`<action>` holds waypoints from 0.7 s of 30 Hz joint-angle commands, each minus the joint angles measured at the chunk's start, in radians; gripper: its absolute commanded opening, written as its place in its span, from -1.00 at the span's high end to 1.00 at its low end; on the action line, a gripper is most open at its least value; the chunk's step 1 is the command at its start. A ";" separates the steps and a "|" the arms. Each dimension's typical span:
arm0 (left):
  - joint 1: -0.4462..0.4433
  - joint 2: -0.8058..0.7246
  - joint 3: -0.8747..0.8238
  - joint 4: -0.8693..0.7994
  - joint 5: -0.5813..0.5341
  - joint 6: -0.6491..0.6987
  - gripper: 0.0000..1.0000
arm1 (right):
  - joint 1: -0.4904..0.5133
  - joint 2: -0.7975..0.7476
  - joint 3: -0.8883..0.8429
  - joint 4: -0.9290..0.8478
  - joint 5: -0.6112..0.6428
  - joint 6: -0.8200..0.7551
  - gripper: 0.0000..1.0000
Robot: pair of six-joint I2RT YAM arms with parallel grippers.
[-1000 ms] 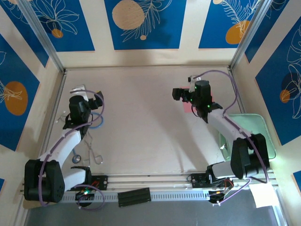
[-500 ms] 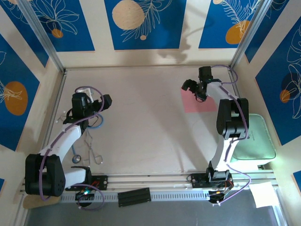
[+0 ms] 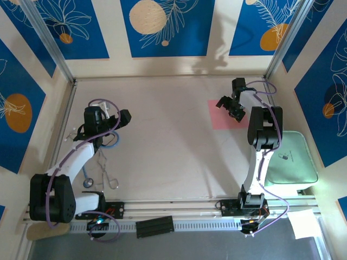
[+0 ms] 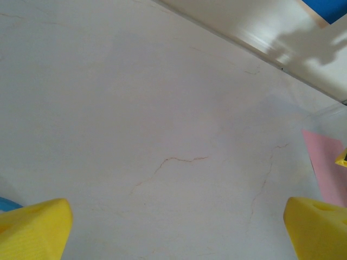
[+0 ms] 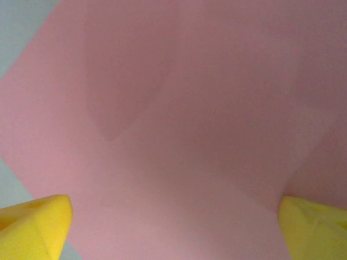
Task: Fold a paper plane with a square sheet of paper (pick it up from the middle)
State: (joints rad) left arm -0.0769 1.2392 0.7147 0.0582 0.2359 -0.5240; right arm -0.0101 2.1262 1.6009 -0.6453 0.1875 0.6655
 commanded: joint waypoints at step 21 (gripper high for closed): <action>-0.006 0.067 0.056 -0.117 0.014 -0.038 -0.99 | 0.435 -0.149 -0.188 -0.155 0.042 0.674 -0.86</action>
State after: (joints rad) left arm -0.0769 1.2991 0.7330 -0.0216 0.2359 -0.5495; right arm 0.3592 2.0228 1.4429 -0.7544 0.2249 1.1435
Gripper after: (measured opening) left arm 0.994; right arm 0.936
